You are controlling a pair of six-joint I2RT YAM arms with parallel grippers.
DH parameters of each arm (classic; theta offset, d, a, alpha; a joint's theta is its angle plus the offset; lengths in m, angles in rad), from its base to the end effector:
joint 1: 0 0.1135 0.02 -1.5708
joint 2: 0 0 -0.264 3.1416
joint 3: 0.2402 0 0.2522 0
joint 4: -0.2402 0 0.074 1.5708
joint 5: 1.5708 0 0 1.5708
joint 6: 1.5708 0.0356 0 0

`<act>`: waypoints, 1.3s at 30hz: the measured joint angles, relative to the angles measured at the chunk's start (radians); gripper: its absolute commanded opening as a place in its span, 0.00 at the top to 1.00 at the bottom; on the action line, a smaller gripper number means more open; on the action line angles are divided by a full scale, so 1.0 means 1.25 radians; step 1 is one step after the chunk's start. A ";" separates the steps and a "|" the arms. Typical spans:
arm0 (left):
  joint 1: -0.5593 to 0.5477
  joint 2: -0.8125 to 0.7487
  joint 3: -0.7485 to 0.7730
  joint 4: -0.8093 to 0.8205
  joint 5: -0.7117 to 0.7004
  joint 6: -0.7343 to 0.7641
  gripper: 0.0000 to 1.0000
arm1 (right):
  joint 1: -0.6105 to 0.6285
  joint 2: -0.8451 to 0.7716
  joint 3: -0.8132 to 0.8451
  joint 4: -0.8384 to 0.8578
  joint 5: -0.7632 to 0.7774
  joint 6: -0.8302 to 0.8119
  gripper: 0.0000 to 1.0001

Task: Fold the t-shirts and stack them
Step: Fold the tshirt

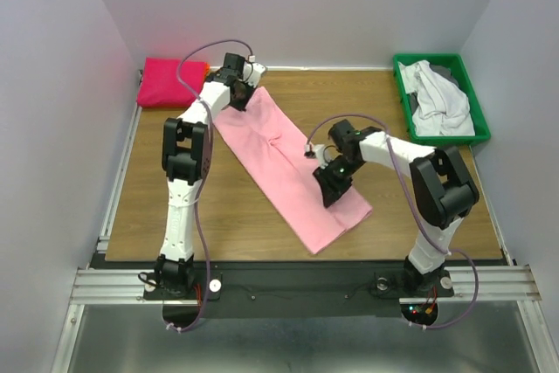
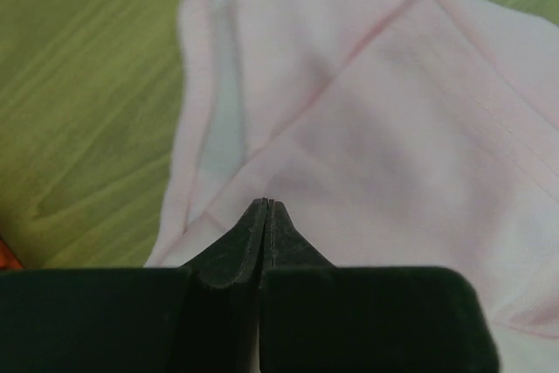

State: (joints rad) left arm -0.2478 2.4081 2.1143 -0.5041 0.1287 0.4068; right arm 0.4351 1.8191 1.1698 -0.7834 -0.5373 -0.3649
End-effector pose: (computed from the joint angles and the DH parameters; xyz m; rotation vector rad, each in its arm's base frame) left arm 0.5265 -0.1379 0.1985 0.8176 2.2155 -0.0754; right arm 0.2922 0.1559 0.1655 -1.1868 2.6646 0.8095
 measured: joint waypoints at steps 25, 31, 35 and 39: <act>-0.021 -0.230 -0.375 0.038 0.160 -0.165 0.98 | -0.011 0.084 0.049 0.010 -0.084 0.036 0.68; -0.047 -0.130 -0.260 0.012 0.170 -0.162 1.00 | 0.025 0.080 -0.013 0.046 -0.166 0.087 0.63; -0.064 -0.052 -0.135 0.005 0.192 -0.161 0.96 | 0.036 0.080 -0.008 0.054 -0.226 0.112 0.62; -0.074 -0.013 -0.058 -0.005 0.203 -0.153 0.89 | 0.029 0.080 0.060 0.052 -0.228 0.132 0.62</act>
State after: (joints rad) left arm -0.3408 2.3920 2.0418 -0.5106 0.3820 0.2157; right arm 0.4717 1.9194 1.2446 -0.7181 -0.8227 -0.1997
